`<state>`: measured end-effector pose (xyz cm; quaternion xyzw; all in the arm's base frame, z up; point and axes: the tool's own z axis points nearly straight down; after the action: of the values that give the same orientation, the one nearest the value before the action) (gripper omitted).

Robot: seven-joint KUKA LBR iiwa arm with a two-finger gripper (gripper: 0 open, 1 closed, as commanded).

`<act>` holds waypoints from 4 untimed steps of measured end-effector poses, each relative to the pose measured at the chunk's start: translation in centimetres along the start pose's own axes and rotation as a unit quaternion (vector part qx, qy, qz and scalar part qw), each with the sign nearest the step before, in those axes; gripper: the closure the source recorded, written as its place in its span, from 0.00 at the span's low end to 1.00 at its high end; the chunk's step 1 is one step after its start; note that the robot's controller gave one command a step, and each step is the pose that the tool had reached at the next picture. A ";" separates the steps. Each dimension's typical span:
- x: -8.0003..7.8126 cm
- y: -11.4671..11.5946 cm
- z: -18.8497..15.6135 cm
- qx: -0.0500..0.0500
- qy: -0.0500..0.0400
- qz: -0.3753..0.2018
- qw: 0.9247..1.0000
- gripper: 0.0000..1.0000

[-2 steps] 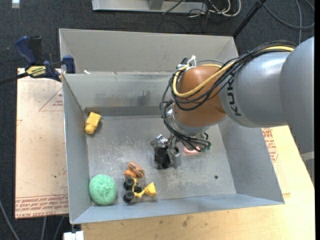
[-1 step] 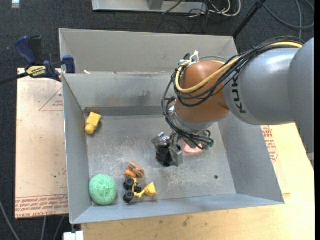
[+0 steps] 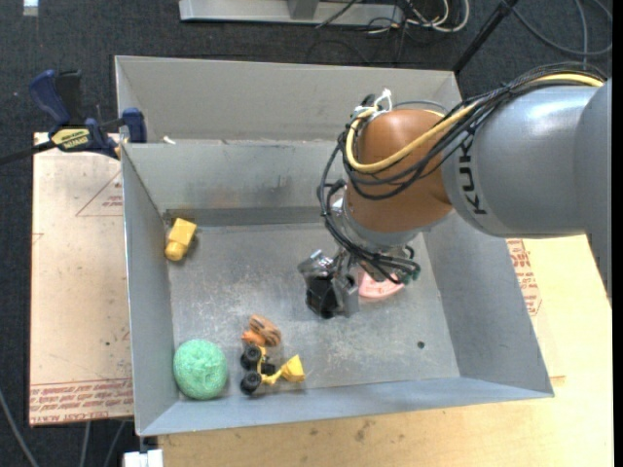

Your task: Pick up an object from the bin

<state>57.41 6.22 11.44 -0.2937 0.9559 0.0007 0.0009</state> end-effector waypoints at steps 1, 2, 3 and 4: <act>-0.1 0.0 -1.2 0.001 -0.002 0.000 1.000 1.00; -0.1 0.0 -1.8 0.001 -0.002 0.000 1.000 1.00; -0.1 0.0 -2.1 0.001 -0.001 0.000 1.000 1.00; -0.1 0.0 -2.7 0.000 -0.001 0.001 1.000 1.00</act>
Offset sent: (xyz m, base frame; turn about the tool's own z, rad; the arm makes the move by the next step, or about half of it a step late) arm 0.0000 0.0001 0.0037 0.0000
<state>57.42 6.28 14.12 -0.2931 0.9561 0.0005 0.0016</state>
